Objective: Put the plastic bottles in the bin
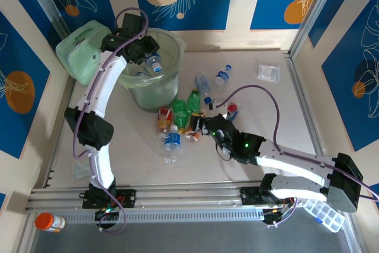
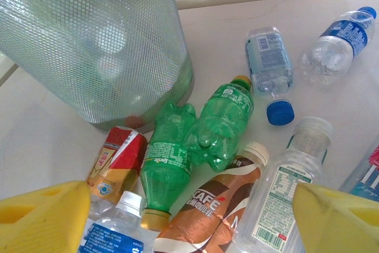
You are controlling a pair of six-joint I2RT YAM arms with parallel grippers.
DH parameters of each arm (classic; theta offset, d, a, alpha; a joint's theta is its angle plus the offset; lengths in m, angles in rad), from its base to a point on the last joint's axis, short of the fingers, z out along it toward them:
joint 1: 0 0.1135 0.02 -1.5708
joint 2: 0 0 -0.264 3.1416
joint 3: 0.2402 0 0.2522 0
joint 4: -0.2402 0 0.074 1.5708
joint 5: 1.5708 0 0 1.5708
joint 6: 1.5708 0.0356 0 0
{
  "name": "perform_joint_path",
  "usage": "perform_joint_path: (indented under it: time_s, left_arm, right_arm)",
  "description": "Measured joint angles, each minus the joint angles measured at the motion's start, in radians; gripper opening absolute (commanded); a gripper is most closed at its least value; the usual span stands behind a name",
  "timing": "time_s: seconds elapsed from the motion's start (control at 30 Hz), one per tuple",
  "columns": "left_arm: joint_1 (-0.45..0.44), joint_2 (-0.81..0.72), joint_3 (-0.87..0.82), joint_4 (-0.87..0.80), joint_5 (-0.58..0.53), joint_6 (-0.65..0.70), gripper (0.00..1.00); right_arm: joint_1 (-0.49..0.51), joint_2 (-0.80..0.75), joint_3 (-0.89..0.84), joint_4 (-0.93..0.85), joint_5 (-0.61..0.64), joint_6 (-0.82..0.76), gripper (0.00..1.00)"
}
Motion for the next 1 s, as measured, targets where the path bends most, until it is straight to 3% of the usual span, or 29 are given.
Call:
perform_joint_path:
  time_s: [0.57,1.0]
  left_arm:
    - [0.033,0.089,-0.051,-0.078,-0.007,0.035,0.03]
    - [0.033,0.138,-0.064,-0.093,-0.043,0.063,0.31]
  right_arm:
    - [0.0,0.037,0.013,-0.001,0.0,0.0,0.89]
    - [0.008,0.039,0.016,-0.001,0.0,-0.001,0.89]
